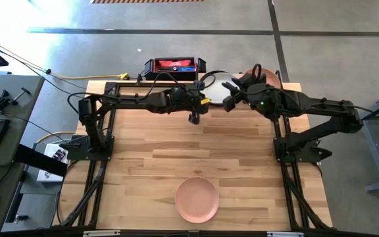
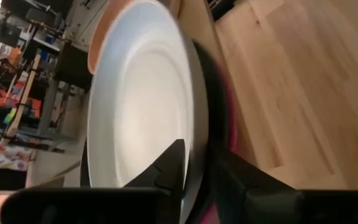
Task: Place and stack plates onto a shelf
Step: Put the light gray plate on top of the black plate
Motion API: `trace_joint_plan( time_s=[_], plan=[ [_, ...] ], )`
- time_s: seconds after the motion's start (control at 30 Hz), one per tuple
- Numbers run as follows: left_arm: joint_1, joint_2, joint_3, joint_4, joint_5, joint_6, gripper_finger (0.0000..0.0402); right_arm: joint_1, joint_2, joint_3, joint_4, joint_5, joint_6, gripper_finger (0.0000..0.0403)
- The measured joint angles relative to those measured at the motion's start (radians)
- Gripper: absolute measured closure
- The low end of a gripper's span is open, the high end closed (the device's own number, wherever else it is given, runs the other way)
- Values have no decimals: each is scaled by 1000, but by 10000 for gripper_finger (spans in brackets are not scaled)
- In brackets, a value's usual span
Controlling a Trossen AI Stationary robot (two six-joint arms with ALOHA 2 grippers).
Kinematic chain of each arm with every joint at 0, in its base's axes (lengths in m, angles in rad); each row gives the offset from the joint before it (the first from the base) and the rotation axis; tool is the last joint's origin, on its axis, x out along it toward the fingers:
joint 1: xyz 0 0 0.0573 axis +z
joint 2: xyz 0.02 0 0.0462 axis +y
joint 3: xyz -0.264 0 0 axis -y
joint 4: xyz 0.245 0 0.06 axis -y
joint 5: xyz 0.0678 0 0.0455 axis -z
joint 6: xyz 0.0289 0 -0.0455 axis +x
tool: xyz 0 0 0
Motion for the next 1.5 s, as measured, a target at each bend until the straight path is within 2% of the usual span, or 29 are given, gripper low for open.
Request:
trace_joint_plan(
  time_s=[0.23, 0.53, 1.0, 1.33, 1.5],
  plan=[
    [-4, -6, -1, -8, -66, 0, 328, 0, 0, 0, -27, 0, 19, 300],
    [-12, -18, 65, -125, -63, -44, 327, 0, 0, 0, -27, -22, 20, 300],
    [-9, -9, 67, -122, -64, -23, 327, 0, 0, 0, -27, -62, 20, 300],
    [-30, -9, 67, -64, -94, -3, 347, 0, 0, 0, -32, -89, 20, 300],
    [-25, -9, 67, -84, -102, -29, 332, 0, 0, 0, -34, -89, 20, 300]
  ],
)
